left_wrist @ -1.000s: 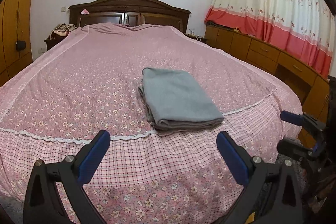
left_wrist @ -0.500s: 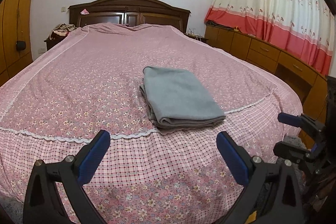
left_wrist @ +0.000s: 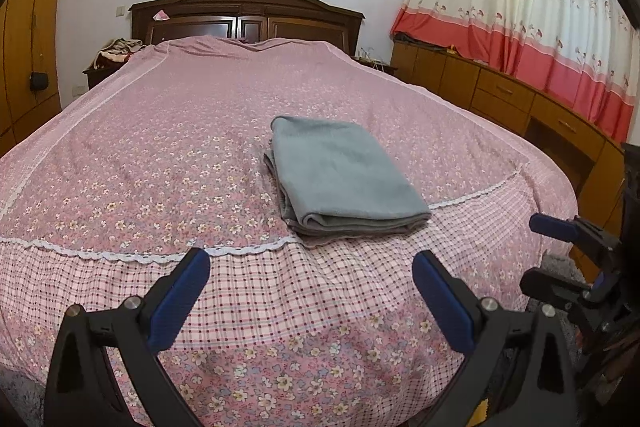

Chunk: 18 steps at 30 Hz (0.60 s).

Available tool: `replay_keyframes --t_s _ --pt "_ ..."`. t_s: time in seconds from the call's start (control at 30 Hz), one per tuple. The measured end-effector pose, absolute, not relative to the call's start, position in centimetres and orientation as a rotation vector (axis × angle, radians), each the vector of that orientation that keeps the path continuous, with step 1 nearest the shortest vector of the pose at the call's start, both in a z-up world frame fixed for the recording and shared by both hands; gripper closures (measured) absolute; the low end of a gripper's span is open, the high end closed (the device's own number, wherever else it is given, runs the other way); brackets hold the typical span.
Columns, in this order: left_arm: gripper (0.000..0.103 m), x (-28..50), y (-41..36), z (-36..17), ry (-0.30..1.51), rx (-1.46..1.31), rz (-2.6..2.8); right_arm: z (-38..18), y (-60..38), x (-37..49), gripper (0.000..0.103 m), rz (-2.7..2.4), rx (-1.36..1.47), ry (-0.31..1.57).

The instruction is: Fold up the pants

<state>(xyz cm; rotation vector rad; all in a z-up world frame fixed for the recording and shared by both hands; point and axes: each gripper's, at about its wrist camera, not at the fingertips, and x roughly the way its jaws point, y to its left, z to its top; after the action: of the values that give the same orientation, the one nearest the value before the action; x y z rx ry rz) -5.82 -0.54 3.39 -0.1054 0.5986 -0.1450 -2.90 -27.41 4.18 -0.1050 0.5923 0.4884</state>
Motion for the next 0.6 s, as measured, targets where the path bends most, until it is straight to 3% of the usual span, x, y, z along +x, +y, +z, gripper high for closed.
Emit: replay_keyframes --t_s 0.6 --pt "0.0 -5.47 -0.9 3.16 0.607 -0.119 -0.145 4.1 -28.03 -2.81 0.0 0.475 -0.079 0.603"
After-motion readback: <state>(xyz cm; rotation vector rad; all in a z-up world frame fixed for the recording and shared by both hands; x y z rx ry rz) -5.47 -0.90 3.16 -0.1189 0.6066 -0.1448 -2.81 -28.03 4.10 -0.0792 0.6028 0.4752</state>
